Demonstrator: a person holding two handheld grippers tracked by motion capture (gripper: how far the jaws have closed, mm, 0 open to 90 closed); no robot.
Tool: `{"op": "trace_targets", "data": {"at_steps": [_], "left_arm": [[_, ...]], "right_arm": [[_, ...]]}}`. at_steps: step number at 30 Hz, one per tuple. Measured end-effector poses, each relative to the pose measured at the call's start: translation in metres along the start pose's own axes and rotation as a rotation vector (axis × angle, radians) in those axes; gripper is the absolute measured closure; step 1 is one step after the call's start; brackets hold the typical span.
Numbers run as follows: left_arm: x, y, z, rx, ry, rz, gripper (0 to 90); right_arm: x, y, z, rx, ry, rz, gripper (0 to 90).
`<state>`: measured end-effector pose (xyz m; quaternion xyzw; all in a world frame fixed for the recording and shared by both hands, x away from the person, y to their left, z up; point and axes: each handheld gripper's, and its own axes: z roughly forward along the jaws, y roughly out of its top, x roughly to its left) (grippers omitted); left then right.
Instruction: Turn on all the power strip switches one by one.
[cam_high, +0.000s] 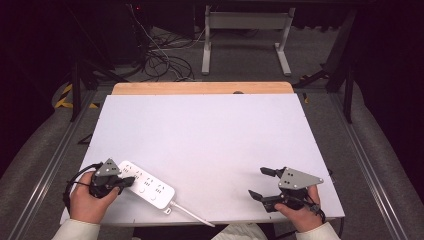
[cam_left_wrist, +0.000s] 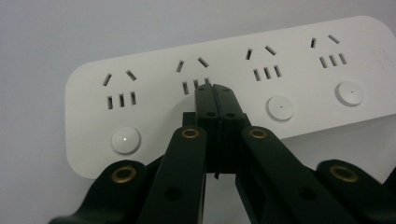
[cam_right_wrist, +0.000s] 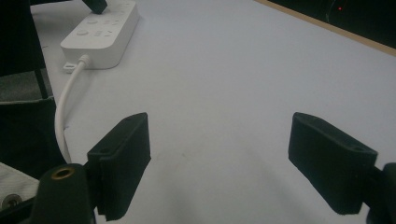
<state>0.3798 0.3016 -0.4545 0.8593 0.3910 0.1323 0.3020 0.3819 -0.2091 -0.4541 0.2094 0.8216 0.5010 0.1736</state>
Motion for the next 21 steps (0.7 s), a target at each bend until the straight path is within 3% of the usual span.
{"op": "trace_targets", "data": {"at_steps": [13,17,21], "left_arm": [[-0.001,0.001,0.001,0.011,0.002,-0.010,90.0],[-0.007,0.003,0.001,-0.023,0.055,0.023,90.0],[-0.018,0.013,-0.012,-0.081,0.038,0.041,90.0]], "right_arm": [[0.001,0.000,0.000,0.003,0.002,0.000,21.7],[0.001,0.000,0.001,0.002,0.003,-0.001,21.7],[0.000,0.000,0.001,0.005,0.003,0.003,21.7]]}}
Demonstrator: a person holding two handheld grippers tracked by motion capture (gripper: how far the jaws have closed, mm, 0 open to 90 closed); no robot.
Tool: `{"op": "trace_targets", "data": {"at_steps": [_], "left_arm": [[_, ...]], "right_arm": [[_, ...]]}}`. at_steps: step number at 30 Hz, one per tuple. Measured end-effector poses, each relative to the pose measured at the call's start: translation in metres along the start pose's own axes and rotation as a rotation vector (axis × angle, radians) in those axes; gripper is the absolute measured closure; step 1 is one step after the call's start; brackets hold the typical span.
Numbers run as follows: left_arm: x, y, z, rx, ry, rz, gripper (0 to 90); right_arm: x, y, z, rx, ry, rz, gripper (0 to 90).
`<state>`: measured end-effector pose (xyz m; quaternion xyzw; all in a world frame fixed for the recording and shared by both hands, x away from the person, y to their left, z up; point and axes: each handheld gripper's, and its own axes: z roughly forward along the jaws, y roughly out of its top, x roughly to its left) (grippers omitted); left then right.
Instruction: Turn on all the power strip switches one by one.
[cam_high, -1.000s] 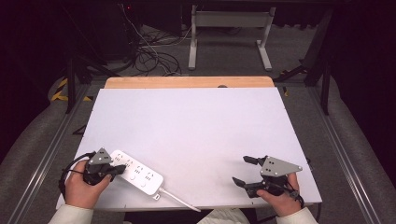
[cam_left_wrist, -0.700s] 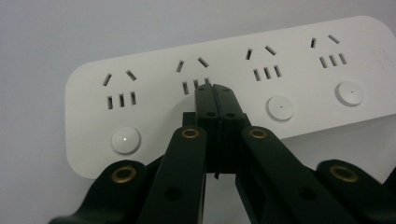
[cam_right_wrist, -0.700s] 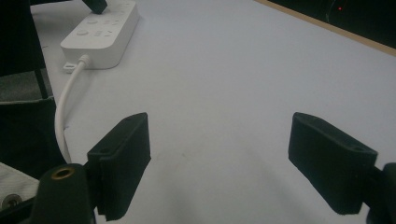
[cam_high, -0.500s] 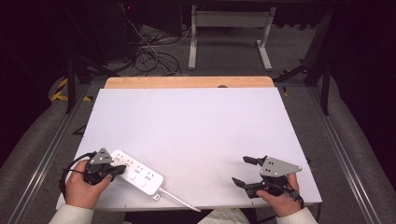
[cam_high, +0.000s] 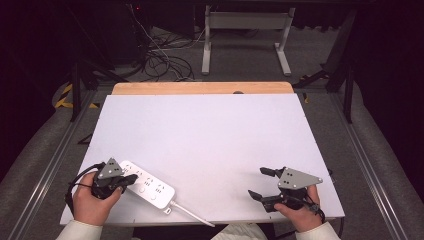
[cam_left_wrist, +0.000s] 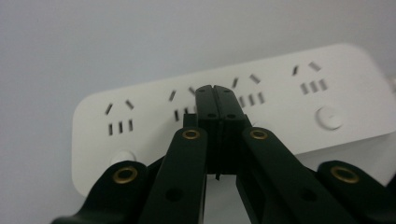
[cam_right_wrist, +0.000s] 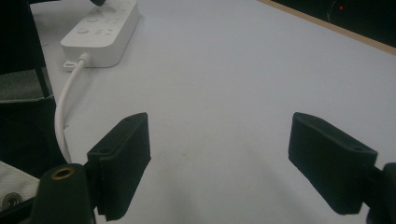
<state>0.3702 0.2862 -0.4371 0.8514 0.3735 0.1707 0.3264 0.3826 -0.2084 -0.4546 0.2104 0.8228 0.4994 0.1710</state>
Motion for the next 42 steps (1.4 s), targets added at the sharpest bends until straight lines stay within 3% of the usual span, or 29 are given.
{"op": "trace_targets", "data": {"at_steps": [4,5,9,10,18,28,42], "left_arm": [[-0.005,0.002,-0.004,-0.013,-0.025,0.011,90.0],[-0.008,0.002,-0.003,-0.011,-0.055,0.009,90.0],[-0.012,0.002,0.000,0.002,-0.095,0.014,90.0],[-0.014,0.002,0.002,0.013,-0.093,0.030,90.0],[-0.018,-0.001,0.011,0.072,-0.111,0.041,90.0],[-0.018,-0.002,0.014,0.090,-0.083,0.046,90.0],[-0.016,-0.002,0.016,0.087,-0.093,0.042,90.0]], "right_arm": [[0.000,0.000,0.001,-0.001,0.000,-0.001,21.7],[0.000,0.000,0.001,0.000,0.000,-0.003,21.7],[0.001,0.000,0.000,-0.004,0.003,-0.003,21.7],[0.000,0.000,0.000,-0.006,0.002,-0.003,21.7],[0.000,0.000,0.000,-0.001,0.002,0.001,21.7],[0.000,0.000,0.001,-0.001,0.004,-0.001,21.7],[0.001,-0.001,0.001,0.002,0.005,-0.004,21.7]]}}
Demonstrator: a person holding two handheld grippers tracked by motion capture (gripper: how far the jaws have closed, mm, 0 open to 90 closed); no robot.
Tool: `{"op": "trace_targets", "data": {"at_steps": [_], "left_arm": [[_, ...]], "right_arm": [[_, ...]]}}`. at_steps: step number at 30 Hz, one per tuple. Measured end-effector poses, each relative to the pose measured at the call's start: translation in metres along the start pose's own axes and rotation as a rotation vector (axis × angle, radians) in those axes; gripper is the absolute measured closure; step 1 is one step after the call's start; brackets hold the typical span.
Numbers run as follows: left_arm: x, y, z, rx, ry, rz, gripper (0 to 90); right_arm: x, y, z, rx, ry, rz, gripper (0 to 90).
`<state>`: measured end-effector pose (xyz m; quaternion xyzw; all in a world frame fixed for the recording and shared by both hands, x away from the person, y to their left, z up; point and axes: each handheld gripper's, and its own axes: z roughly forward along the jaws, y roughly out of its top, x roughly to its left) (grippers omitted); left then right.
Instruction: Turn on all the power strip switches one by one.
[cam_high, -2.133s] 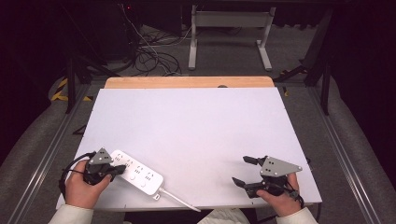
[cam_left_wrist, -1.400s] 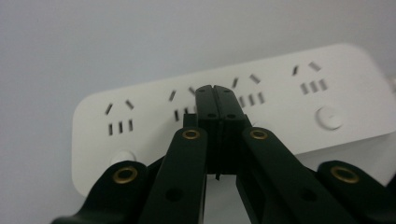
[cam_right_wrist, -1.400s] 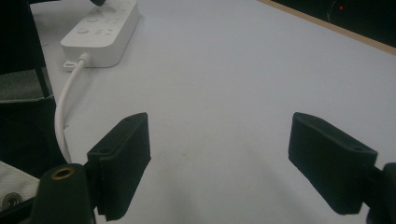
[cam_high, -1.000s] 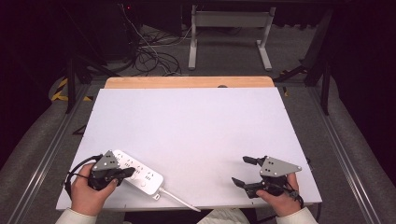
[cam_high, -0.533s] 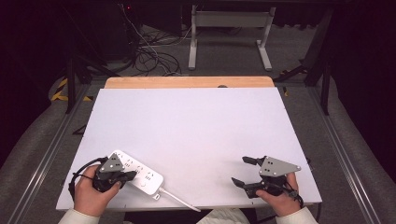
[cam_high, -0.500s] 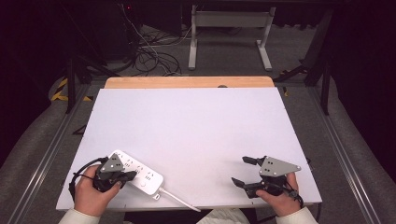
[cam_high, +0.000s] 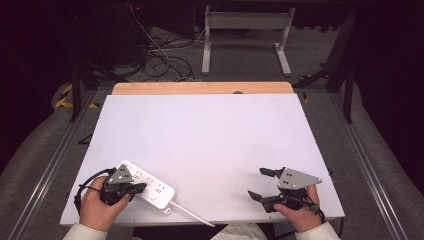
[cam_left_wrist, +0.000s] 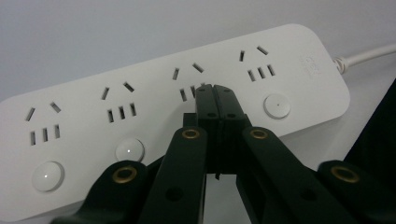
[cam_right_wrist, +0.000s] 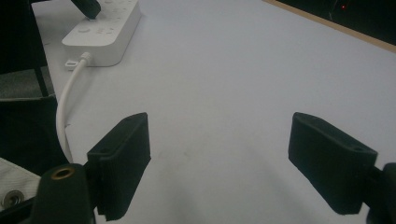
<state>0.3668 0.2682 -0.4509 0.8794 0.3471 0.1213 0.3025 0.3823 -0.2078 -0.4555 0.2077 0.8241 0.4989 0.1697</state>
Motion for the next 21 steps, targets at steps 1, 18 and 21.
{"op": "trace_targets", "data": {"at_steps": [1,18,21], "left_arm": [[-0.0007,0.0001,0.0001,0.003,0.005,0.002,90.0],[-0.0026,-0.0008,0.0033,0.002,0.036,0.019,90.0],[-0.0032,-0.0006,0.0035,0.006,0.040,0.024,90.0]], "right_arm": [[0.0000,0.0000,0.0000,0.000,0.000,0.000,21.7],[0.0009,0.0005,-0.0010,-0.005,-0.001,-0.004,21.7],[0.0012,0.0006,-0.0010,-0.004,0.000,-0.005,21.7]]}}
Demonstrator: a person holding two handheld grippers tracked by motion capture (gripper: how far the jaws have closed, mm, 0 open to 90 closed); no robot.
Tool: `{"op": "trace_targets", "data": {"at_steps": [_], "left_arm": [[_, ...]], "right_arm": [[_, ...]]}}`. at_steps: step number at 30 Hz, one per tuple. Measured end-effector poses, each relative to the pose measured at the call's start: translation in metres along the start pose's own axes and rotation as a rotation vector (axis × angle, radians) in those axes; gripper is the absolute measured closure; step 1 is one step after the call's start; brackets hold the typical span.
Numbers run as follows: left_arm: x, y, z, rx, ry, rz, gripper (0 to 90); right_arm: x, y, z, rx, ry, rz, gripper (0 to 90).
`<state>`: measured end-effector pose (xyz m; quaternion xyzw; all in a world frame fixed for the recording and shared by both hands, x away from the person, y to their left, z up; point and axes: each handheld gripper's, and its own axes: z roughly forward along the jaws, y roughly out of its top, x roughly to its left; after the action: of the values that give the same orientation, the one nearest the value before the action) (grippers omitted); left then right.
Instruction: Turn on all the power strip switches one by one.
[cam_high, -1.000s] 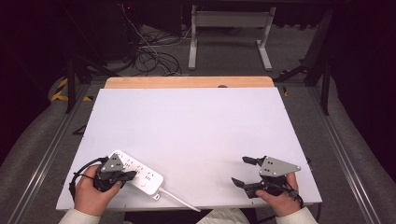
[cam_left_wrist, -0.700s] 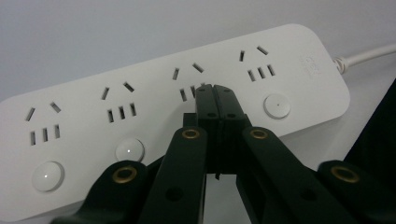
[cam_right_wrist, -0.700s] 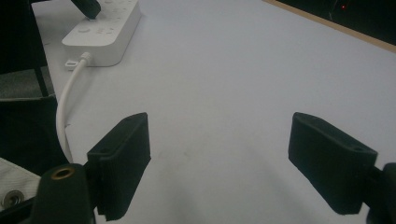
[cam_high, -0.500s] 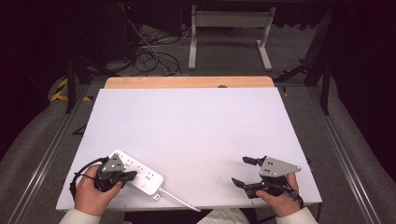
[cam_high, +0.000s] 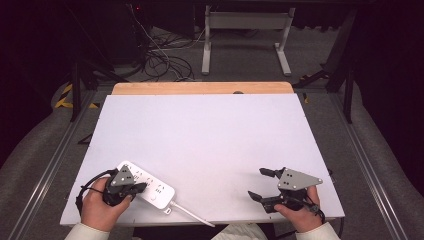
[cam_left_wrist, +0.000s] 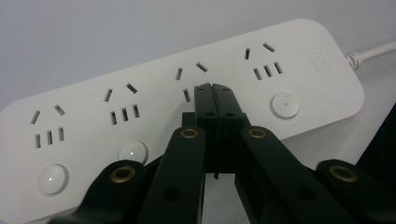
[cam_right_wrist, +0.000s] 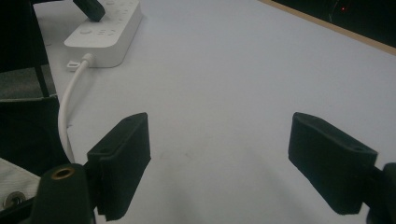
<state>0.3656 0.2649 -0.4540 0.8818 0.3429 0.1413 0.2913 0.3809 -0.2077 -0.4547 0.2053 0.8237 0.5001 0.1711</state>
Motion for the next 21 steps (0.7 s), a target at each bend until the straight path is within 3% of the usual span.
{"op": "trace_targets", "data": {"at_steps": [11,13,15,17,21], "left_arm": [[-0.001,-0.001,0.001,-0.002,0.008,-0.004,90.0],[0.002,-0.005,0.001,-0.032,-0.013,-0.023,90.0],[0.002,-0.008,0.000,-0.076,0.011,-0.029,90.0],[0.002,-0.008,-0.001,-0.086,0.025,-0.035,90.0],[0.002,-0.005,-0.010,-0.137,0.005,-0.053,90.0]], "right_arm": [[0.000,0.000,0.000,0.000,0.002,-0.001,21.7],[0.000,0.000,0.000,-0.001,0.002,-0.001,21.7],[0.000,0.000,0.000,-0.002,0.002,0.001,21.7],[0.000,0.000,0.000,-0.002,0.004,-0.001,21.7],[-0.001,0.000,0.001,0.001,0.001,0.008,21.7]]}}
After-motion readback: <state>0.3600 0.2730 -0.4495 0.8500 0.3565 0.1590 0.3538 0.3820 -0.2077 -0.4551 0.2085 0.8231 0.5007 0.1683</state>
